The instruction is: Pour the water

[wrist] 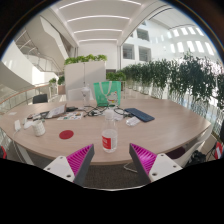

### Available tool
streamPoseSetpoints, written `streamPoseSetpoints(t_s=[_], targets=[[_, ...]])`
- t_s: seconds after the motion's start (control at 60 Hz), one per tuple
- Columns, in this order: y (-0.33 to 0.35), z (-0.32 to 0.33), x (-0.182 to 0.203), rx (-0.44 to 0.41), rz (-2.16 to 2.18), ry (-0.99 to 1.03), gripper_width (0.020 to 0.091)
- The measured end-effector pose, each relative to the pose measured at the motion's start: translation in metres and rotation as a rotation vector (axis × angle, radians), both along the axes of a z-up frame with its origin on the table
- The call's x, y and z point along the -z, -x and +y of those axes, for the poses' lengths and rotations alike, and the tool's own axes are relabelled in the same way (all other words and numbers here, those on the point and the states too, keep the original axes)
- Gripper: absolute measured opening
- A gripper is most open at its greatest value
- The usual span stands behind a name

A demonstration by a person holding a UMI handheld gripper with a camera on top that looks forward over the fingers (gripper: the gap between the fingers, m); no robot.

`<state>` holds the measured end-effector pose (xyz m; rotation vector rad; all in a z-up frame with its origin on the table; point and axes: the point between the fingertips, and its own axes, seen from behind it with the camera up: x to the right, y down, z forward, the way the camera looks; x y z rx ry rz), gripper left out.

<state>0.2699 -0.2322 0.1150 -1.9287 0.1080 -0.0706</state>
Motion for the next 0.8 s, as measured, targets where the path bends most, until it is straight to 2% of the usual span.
streamPoseSetpoints(t_s=[0.2, 0.367, 0.417, 0.45, 0.467, 0.483, 0.633, 0.733, 0.8], targets=[[-0.007, 0.113, 0.061, 0.017, 0.053, -0.075, 0.0795], [-0.023, 0.169, 0.08, 0.036, 0.06, -0.12, 0.0788], [-0.021, 0.169, 0.084, 0.046, 0.058, -0.112, 0.0722], [-0.018, 0.171, 0.093, 0.044, 0.068, -0.087, 0.0627], [-0.016, 0.171, 0.099, 0.038, 0.079, -0.074, 0.0555], [-0.015, 0.17, 0.104, 0.039, 0.084, -0.062, 0.0531], [-0.018, 0.171, 0.102, 0.062, 0.048, -0.127, 0.0444], [-0.018, 0.178, 0.105, 0.077, 0.069, -0.091, 0.0357], [-0.017, 0.179, 0.104, 0.084, 0.09, -0.063, 0.0328]])
